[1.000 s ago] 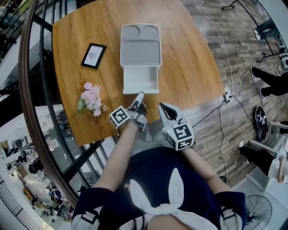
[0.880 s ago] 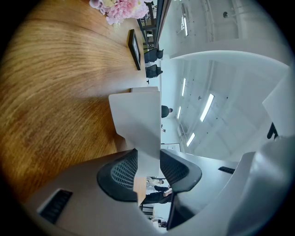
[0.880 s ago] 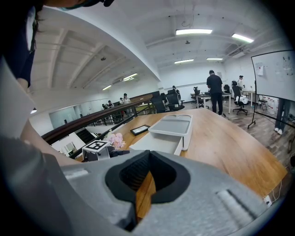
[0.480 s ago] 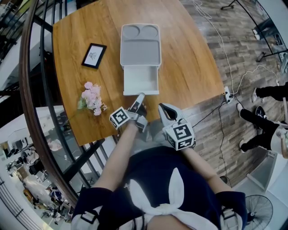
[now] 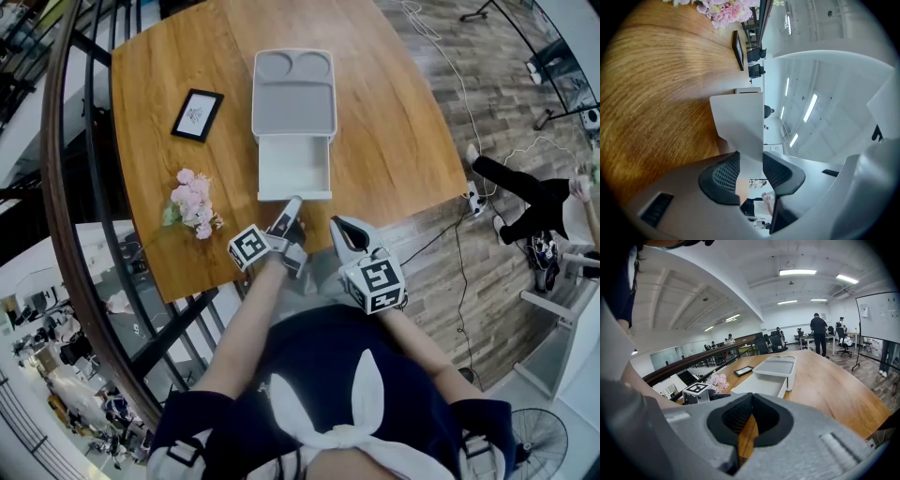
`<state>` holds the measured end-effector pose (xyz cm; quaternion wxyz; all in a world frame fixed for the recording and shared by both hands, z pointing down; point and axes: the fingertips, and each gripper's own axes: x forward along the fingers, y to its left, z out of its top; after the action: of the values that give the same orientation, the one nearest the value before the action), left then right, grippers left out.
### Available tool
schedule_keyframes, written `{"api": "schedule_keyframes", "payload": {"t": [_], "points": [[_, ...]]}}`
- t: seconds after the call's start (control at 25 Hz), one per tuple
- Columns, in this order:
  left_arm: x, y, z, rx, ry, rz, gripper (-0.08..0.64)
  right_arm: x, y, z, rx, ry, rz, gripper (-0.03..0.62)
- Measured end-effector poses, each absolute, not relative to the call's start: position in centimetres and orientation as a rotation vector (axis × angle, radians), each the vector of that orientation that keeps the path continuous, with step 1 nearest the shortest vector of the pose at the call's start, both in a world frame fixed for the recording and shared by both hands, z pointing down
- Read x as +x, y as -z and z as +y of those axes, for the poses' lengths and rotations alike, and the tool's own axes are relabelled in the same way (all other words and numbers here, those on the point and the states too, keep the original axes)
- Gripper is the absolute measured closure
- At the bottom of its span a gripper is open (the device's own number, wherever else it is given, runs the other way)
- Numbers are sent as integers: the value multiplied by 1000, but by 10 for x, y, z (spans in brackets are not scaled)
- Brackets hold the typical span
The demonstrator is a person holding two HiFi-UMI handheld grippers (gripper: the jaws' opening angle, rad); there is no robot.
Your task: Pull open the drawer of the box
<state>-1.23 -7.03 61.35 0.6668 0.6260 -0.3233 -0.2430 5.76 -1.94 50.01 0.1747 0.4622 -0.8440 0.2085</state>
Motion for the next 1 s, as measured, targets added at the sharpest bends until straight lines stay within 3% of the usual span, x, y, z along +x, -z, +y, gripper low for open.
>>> {"api": "schedule_keyframes", "payload": {"t": [1.0], "points": [[-14, -616, -56, 1412, 525, -710, 396, 51, -502, -14, 1328, -592, -2385, 594]]}}
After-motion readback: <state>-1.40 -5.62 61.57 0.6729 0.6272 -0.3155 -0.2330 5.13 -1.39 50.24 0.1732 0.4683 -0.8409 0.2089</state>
